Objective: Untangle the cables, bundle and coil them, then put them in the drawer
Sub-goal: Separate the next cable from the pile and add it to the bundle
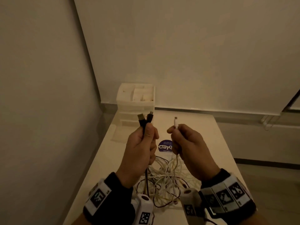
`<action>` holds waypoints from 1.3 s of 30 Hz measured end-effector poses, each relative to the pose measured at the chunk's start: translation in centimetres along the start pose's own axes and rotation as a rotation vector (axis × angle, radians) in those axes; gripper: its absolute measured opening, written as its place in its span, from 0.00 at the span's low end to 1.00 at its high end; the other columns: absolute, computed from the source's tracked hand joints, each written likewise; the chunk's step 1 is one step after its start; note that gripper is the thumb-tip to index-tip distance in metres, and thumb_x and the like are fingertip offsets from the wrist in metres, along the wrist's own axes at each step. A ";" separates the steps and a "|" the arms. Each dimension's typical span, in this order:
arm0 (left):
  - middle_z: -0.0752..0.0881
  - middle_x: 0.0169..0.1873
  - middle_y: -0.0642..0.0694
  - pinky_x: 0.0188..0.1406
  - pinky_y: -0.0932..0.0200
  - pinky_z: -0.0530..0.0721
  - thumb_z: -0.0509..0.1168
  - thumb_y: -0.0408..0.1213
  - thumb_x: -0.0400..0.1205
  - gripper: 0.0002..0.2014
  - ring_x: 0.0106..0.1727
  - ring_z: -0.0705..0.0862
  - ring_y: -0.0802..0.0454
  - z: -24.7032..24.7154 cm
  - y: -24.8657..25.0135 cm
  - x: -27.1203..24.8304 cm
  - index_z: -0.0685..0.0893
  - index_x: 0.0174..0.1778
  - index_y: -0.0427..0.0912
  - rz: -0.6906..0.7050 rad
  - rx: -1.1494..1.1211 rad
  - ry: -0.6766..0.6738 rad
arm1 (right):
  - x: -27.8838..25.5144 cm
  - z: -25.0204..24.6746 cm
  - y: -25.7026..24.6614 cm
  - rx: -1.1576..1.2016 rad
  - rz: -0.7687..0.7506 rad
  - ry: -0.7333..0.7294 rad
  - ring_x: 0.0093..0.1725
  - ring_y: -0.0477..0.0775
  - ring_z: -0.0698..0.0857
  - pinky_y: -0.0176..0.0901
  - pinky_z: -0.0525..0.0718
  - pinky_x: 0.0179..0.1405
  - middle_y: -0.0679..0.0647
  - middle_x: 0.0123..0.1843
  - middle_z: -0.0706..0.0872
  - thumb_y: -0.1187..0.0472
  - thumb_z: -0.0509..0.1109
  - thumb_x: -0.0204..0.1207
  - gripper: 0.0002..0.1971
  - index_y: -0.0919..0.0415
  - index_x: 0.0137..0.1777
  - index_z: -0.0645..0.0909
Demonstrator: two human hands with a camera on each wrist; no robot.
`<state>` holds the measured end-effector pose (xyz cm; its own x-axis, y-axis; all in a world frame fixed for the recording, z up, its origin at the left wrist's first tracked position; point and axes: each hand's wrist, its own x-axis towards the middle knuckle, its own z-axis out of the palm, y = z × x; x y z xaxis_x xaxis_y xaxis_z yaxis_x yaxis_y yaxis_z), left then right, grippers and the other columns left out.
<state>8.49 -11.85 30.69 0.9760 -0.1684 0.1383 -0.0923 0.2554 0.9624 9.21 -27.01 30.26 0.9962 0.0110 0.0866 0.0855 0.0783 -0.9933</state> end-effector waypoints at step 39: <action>0.70 0.22 0.49 0.33 0.49 0.85 0.51 0.48 0.88 0.20 0.25 0.74 0.49 -2.2 4.5 4.2 0.73 0.32 0.44 0.420 -0.052 0.401 | -1.9 -2.8 14.5 -0.536 -0.033 -0.306 0.30 0.39 0.76 0.33 0.73 0.35 0.40 0.29 0.78 0.54 0.60 0.85 0.16 0.55 0.36 0.81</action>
<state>12.59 -9.29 35.06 0.8570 0.3289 0.3968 -0.4880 0.2707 0.8298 8.66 -28.71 15.46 0.9494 0.3086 0.0577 0.1926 -0.4275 -0.8833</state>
